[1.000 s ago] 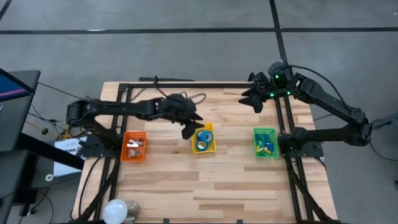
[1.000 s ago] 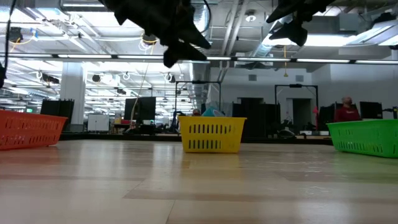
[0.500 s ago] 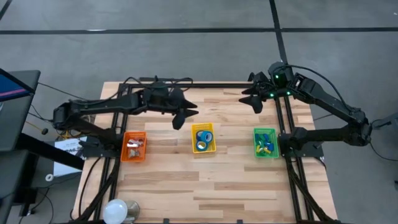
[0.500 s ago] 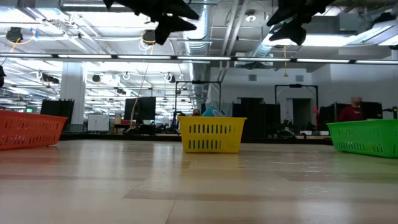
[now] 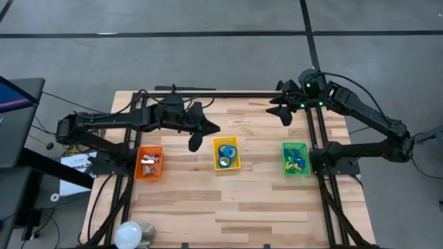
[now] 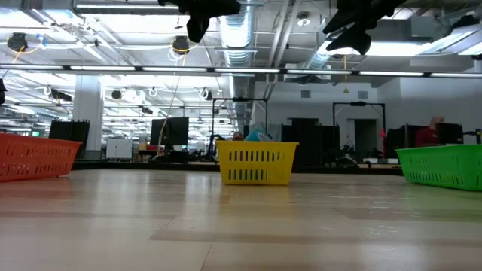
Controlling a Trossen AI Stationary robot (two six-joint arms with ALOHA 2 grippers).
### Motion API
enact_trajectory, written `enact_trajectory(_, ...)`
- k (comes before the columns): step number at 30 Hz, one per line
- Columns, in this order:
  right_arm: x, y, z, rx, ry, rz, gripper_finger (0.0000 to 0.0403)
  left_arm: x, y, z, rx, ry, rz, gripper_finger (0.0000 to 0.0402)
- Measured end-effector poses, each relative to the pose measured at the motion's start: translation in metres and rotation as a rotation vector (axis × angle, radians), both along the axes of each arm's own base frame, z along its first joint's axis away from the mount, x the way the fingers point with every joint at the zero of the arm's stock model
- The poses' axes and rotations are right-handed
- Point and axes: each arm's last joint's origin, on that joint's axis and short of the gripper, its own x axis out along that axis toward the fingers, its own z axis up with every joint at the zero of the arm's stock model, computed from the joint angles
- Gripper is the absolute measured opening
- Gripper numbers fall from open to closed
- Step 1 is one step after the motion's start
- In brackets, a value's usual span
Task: Pick and place Stapler, Stapler remover, tape
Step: Return to Home Position
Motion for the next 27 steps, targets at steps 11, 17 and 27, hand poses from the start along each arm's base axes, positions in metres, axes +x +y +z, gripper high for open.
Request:
enact_trajectory(11,0.0,0.0,0.0,0.001,-0.001,0.002,0.0244,0.0015,-0.0087,0.0006,0.001,-0.008,-0.031,0.0003)
enact_trajectory(17,0.0,0.0001,0.0,0.001,-0.001,0.002,0.0244,0.0016,-0.0089,0.001,0.022,-0.012,-0.043,0.0003)
enact_trajectory(27,0.0,0.0,0.0,0.001,-0.001,0.002,0.0244,0.002,-0.0097,-0.0037,0.138,-0.037,-0.111,0.0002)
